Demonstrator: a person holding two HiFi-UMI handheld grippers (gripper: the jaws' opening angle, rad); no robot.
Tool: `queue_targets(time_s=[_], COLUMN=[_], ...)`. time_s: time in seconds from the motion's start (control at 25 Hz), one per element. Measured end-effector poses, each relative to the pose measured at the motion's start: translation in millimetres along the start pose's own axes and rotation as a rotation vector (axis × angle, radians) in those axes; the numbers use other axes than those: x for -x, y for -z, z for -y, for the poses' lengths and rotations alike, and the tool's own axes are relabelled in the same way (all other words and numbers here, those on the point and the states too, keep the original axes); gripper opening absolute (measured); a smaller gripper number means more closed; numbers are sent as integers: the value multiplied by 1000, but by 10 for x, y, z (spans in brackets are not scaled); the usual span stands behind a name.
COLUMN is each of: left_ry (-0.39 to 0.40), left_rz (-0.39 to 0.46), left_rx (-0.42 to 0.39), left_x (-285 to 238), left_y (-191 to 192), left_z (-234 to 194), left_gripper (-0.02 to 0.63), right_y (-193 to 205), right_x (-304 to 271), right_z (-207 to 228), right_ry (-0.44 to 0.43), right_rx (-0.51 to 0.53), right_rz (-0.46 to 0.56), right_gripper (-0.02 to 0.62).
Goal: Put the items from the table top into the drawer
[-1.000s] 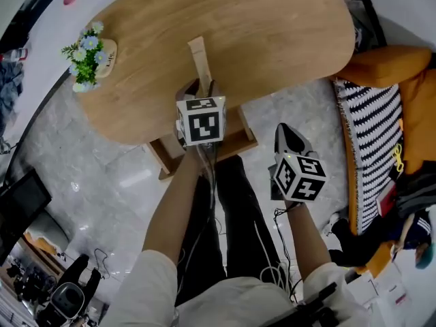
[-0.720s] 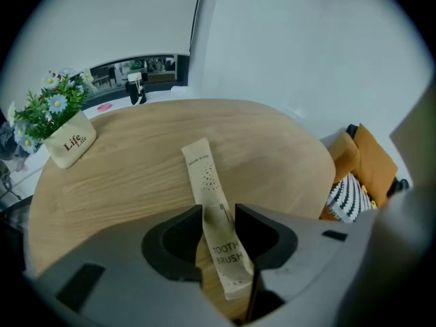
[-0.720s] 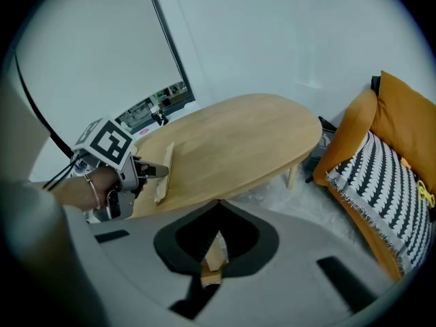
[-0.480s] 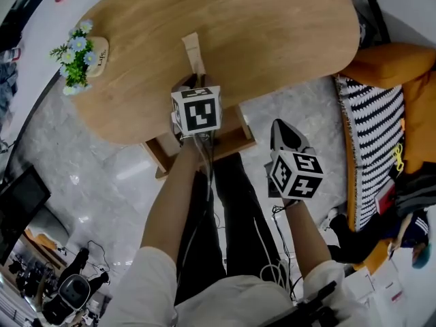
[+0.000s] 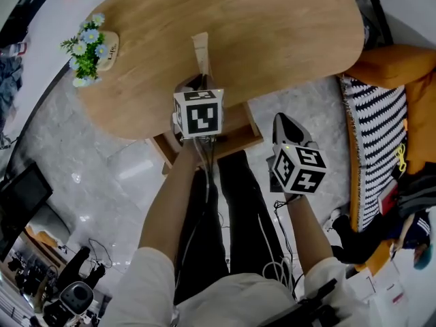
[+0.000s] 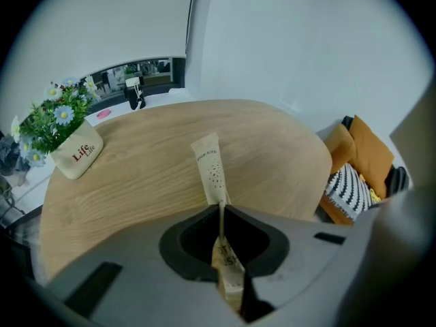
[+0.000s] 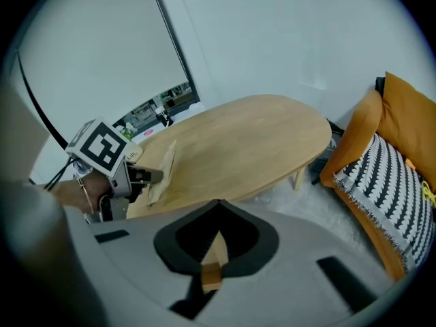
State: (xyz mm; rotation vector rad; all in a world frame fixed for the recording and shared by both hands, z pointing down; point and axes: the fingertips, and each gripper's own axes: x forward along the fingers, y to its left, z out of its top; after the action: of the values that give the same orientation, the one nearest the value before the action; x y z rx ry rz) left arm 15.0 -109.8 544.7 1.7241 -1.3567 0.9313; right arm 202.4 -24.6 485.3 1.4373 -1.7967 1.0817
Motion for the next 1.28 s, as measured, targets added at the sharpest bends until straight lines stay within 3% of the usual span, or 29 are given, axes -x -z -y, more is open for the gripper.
queue_targets(time_s=[0.44,0.68,0.88,1.16,1.28], left_ry=[82,137,181,317,340], left_rz=[-5,5,-2,-39,-55], left_rx=[-128,-246,-408,-685,-744], left_x=[391,745,982,1184,1224], left_y=[392,712,1066,1534,1604], left_z=[64,40,65,207,194], left_gripper=[28,28,28,28,28], right_y=[300,440,633,1002,1089], right_x=[153,331,508,694,745], right_z=[-344,-611,-780,-896,-906], right_ry=[11,23,44,58,65], right_rx=[-17,-43,-65,-86,-99], right_rz=[16,59,81,74,76], right_gripper=[-8,-8,-8,-8,-8])
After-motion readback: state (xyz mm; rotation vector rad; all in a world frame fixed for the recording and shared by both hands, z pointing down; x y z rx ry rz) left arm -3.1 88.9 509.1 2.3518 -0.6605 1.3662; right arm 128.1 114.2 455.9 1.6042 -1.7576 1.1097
